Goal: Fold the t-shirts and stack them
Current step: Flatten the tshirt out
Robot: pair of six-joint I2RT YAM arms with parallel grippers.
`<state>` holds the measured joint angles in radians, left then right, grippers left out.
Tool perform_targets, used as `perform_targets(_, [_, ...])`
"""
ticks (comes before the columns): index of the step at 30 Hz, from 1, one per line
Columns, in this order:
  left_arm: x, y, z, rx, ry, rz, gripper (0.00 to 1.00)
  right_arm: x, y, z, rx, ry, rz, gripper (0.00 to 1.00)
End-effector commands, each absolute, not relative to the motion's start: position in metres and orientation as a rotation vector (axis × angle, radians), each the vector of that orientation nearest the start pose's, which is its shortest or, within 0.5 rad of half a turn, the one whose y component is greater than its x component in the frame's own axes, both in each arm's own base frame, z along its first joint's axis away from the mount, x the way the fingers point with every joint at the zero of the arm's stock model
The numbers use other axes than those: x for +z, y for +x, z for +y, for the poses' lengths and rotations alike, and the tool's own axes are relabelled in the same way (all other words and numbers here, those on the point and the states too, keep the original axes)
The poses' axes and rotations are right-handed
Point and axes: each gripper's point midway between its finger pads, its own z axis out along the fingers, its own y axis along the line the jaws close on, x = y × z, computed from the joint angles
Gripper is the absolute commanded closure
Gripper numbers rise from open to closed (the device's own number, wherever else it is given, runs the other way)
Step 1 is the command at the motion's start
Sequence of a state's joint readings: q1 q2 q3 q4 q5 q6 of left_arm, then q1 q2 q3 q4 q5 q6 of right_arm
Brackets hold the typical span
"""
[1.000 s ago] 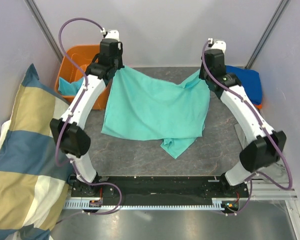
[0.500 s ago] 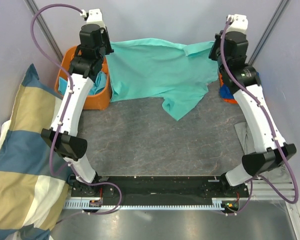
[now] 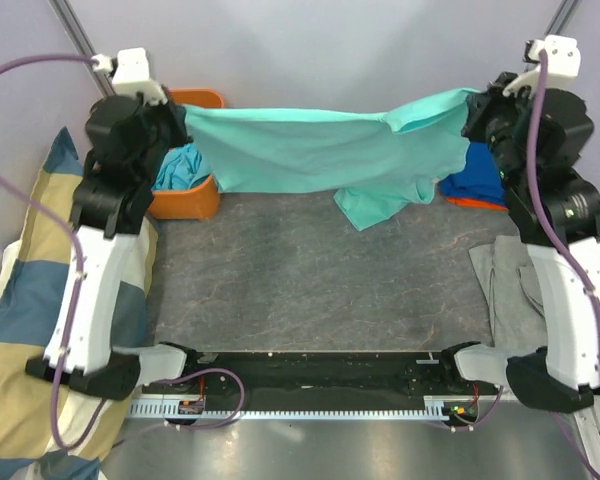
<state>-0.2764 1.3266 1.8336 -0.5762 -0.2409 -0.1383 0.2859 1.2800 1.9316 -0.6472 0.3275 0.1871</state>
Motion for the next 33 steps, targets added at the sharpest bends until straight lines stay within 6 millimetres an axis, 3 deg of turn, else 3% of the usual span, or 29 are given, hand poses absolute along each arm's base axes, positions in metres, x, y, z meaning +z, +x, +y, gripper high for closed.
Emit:
perform_targets(1, [0.507,0.296,-0.062,-0.251,-0.082,1.556,0.98,0.545,0.284,0.036,0.144,0.169,1.524,1.0])
perform_targets(2, [0.503,0.285,-0.063,-0.284,-0.09,1.561,0.98,0.54,0.274,0.033,0.135,0.164,1.55,1.0])
perform_targets(4, [0.483,0.265,-0.062,-0.308,-0.087,1.606,0.98,0.552,0.249,0.024,0.136,0.173,1.523,1.0])
perform_targets(5, [0.485,0.242,-0.059,-0.338,-0.092,1.585,0.98,0.547,0.241,0.022,0.128,0.169,1.551,1.0])
perform_targets(7, [0.47,0.228,-0.055,-0.338,-0.101,1.63,0.98,0.556,0.222,0.016,0.137,0.182,1.528,1.0])
perform_targets(10, [0.478,0.217,-0.051,-0.352,-0.129,1.607,0.98,0.556,0.214,0.013,0.156,0.219,1.524,1.0])
perform_targets(13, [0.474,0.246,-0.058,-0.352,-0.148,1.615,0.98,0.54,0.236,0.008,0.115,0.296,1.532,1.0])
perform_targets(14, [0.472,0.269,-0.066,-0.361,-0.145,1.607,0.98,0.534,0.245,0.007,0.099,0.313,1.536,1.0])
perform_targets(15, [0.469,0.282,-0.07,-0.365,-0.146,1.605,0.98,0.51,0.262,0.009,0.068,0.323,1.584,1.0])
perform_targets(17, [0.466,0.313,-0.076,-0.351,-0.153,1.59,0.98,0.504,0.285,0.007,0.041,0.375,1.557,1.0])
perform_targets(18, [0.448,0.342,-0.081,-0.322,-0.158,1.642,0.98,0.48,0.306,0.01,0.004,0.383,1.605,1.0])
perform_targets(20, [0.439,0.371,-0.083,-0.272,-0.161,1.667,0.98,0.472,0.331,0.009,-0.039,0.409,1.588,1.0])
perform_targets(21, [0.424,0.396,-0.088,-0.25,-0.158,1.691,0.98,0.453,0.352,0.013,-0.076,0.403,1.633,1.0])
perform_targets(23, [0.411,0.418,-0.087,-0.197,-0.153,1.702,0.98,0.441,0.377,0.016,-0.104,0.393,1.639,1.0])
perform_targets(24, [0.394,0.44,-0.09,-0.176,-0.157,1.72,0.98,0.417,0.398,0.02,-0.127,0.386,1.685,1.0])
perform_targets(26, [0.386,0.461,-0.089,-0.13,-0.158,1.723,0.98,0.409,0.423,0.026,-0.095,0.375,1.683,1.0])
perform_targets(27, [0.385,0.471,-0.091,-0.121,-0.153,1.713,0.98,0.393,0.442,0.027,-0.106,0.37,1.711,1.0])
perform_targets(28, [0.365,0.488,-0.093,-0.083,-0.135,1.748,0.98,0.39,0.453,0.028,-0.1,0.368,1.71,1.0])
perform_targets(29, [0.369,0.497,-0.093,-0.073,-0.137,1.736,0.98,0.393,0.461,0.029,-0.098,0.368,1.702,1.0])
perform_targets(33, [0.344,0.531,-0.098,-0.03,-0.12,1.771,0.98,0.355,0.508,0.031,-0.122,0.333,1.764,1.0])
